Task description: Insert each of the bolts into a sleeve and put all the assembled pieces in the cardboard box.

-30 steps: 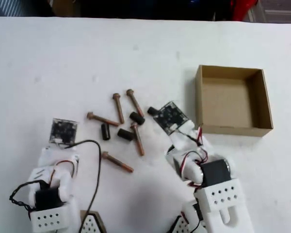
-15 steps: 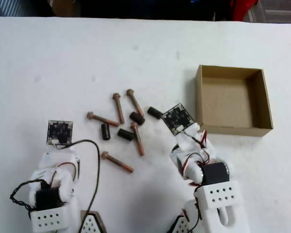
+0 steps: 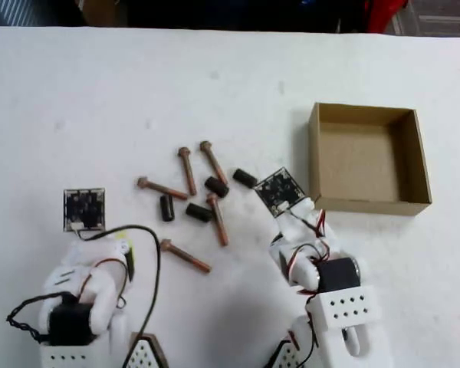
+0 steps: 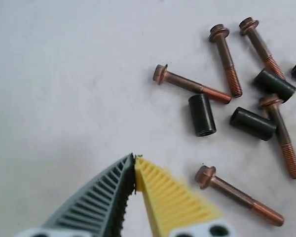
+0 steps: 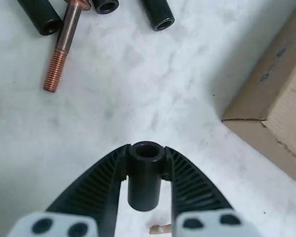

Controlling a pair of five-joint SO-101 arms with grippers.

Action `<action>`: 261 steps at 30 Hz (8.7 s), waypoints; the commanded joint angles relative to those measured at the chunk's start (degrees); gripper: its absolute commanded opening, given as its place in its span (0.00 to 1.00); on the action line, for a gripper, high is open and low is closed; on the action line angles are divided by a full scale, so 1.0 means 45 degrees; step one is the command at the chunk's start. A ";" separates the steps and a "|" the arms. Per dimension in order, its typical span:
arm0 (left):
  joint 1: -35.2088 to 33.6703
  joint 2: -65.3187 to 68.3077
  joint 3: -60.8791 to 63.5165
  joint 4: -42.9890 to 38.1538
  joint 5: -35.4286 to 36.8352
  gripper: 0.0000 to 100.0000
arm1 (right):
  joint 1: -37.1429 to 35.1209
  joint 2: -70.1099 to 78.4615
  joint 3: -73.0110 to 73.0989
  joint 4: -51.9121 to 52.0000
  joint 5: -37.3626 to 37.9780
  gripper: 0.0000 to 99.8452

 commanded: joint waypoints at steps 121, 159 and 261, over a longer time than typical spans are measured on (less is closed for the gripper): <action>0.1299 2.7321 -1.5433 -0.5216 1.1038 0.04 | 0.0147 -0.0205 0.0938 -0.0850 0.0254 0.02; 0.1319 2.7302 -1.5336 -0.5529 -0.1797 0.06 | 0.0147 -0.0205 0.1074 -0.0850 0.0254 0.02; -0.0107 0.7707 -0.6154 -0.2559 -0.3790 0.02 | -0.5480 -0.0772 -0.2383 -0.4484 -0.4904 0.02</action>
